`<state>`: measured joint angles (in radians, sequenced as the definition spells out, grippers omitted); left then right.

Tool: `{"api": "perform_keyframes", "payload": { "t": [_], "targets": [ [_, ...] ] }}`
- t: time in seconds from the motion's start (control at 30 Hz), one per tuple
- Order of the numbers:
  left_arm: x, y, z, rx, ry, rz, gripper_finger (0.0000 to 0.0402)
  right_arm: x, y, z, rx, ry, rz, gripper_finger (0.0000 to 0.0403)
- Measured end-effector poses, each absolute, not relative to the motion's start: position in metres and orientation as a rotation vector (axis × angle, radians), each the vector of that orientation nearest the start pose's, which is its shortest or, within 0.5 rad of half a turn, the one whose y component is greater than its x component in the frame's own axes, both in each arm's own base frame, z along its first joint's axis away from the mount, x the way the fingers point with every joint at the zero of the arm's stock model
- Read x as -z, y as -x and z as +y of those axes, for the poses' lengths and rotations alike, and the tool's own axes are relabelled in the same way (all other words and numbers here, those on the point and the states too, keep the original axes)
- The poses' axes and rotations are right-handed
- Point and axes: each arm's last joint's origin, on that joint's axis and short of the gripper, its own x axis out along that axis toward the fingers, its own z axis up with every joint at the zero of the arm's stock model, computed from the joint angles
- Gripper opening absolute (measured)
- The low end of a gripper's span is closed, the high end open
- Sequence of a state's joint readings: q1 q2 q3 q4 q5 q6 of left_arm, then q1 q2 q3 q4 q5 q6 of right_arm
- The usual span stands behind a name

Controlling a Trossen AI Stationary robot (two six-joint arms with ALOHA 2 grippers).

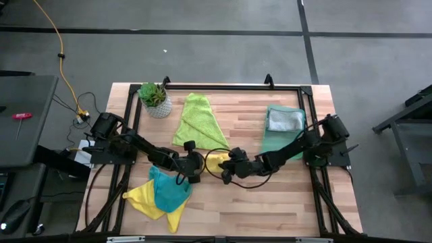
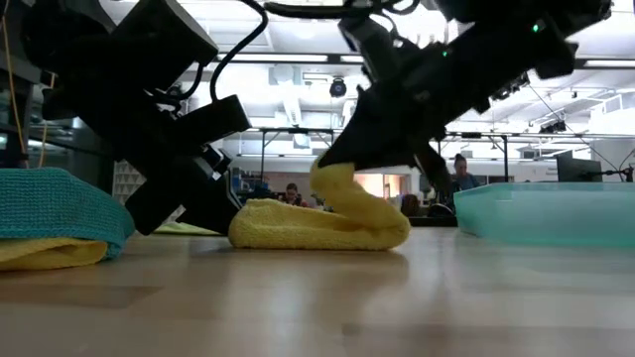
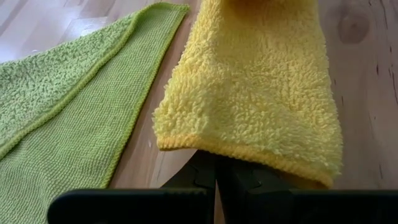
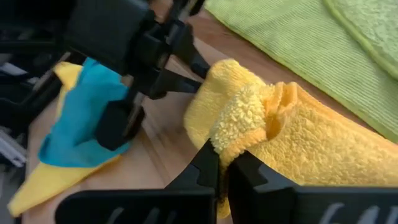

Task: Fold microfiber towels
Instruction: Fold the top yellow microfiber cloth

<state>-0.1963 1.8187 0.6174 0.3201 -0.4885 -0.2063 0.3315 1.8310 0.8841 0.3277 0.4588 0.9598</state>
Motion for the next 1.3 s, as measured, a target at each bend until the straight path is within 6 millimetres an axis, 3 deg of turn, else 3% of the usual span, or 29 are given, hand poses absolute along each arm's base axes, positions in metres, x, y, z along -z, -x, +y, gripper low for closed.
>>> {"api": "perform_keyframes", "payload": {
  "t": [0.6,0.7,0.87,1.03,1.3],
  "targets": [
    [-0.081,-0.287,-0.043,-0.357,-0.099,0.782,0.0000,-0.122,-0.356,0.100,0.348,-0.707,0.362,0.0006],
    [-0.081,-0.287,-0.043,-0.357,-0.099,0.782,0.0000,-0.124,-0.358,0.098,0.333,-0.723,0.344,0.0029],
    [-0.081,-0.287,-0.043,-0.357,-0.098,0.780,0.0000,-0.131,-0.363,0.094,0.266,-0.732,0.303,0.0101],
    [-0.081,-0.287,-0.043,-0.356,-0.101,0.782,0.0000,-0.139,-0.364,0.094,0.244,-0.629,0.257,0.0161],
    [-0.095,-0.275,-0.041,-0.396,-0.196,0.851,0.0000,-0.161,-0.350,0.091,0.281,-0.477,0.356,0.0177]
  ]
}}
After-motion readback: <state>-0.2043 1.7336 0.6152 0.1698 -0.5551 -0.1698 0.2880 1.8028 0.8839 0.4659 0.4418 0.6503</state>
